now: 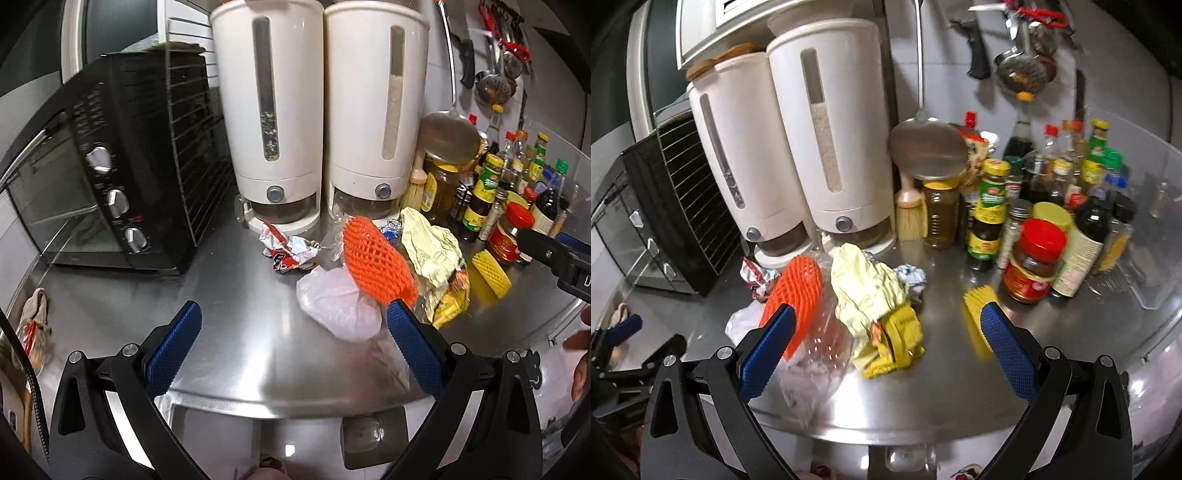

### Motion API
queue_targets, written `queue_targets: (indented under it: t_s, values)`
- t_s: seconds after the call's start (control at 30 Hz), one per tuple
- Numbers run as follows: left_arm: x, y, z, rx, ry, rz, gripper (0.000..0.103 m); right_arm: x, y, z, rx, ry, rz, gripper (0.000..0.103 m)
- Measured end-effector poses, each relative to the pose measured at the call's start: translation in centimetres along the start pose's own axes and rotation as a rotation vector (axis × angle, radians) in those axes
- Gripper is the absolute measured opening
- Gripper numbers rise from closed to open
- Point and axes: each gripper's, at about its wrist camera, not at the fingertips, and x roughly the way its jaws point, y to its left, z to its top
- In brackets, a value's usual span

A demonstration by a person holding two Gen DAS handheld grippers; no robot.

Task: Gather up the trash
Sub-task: 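Grasp the orange foam net with the left tool while the right tool grasps the yellow crumpled paper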

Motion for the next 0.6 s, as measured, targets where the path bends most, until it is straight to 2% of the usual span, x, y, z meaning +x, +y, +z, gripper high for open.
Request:
queue_targets:
  t_s: [0.3, 0.4, 0.43, 0.53, 0.6]
  values:
    - [4.7, -2.5, 2.3, -0.012, 0.054, -0.044, 0.095, 6.2, -0.6, 2.4, -0.043, 0.040, 0.011, 0.101]
    - [5.3, -3.4, 2.8, -0.005, 0.064, -0.064, 0.095, 8.3, -1.3, 3.1, -0.026, 0.112, 0.021, 0.100]
    - [5.5, -3.8, 3.0, 0.002, 0.063, -0.063, 0.095, 9.3, -1.7, 3.3, -0.013, 0.161, 0.038, 0.100]
    - [6.0, -5.0, 3.4, 0.026, 0.071, -0.065, 0.094, 10.6, -2.2, 3.5, -0.005, 0.194, 0.051, 0.100]
    - [6.5, -5.8, 3.6, 0.046, 0.088, -0.075, 0.088, 11.3, -2.4, 3.4, -0.004, 0.214, 0.065, 0.099]
